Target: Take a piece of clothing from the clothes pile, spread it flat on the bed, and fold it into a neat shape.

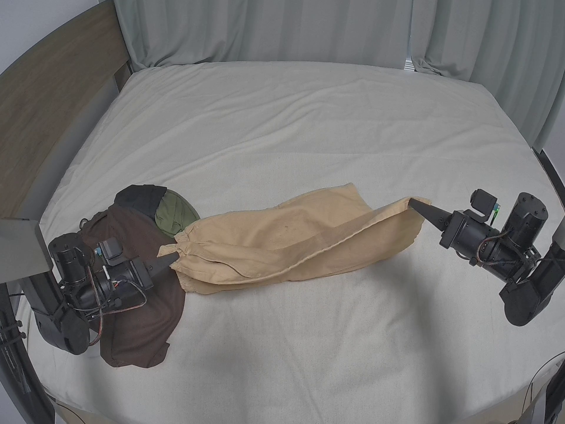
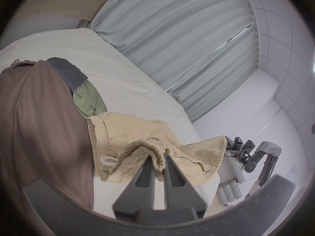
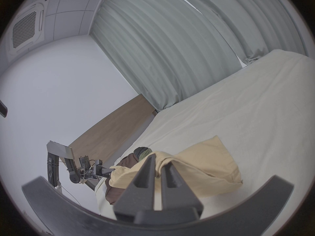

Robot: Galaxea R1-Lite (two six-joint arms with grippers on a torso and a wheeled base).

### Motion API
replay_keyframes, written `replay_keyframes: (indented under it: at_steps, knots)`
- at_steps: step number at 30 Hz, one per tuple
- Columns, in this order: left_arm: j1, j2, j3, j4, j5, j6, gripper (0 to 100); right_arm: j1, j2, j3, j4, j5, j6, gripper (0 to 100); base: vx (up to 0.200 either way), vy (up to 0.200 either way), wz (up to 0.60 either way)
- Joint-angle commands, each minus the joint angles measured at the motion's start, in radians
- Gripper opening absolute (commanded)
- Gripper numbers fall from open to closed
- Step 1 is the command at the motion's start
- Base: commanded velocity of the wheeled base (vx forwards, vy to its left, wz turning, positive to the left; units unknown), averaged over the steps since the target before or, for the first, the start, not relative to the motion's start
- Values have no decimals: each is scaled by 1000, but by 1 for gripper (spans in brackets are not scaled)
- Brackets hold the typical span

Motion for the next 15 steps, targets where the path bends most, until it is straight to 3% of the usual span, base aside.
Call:
replay_keyframes:
  at_steps: [1, 11, 15]
  knots:
    - [2, 3, -1, 0, -1, -1, 0, 2, -8, -33, 1, 0, 0, 0, 0, 0, 0]
    - [0, 6, -10, 0, 0, -2, 0, 3, -4, -114, 86, 2, 2, 0, 0, 0, 0]
    - [-6, 6, -30, 0, 17, -48, 0, -1, 12, -137, 92, 2, 2, 0, 0, 0, 0]
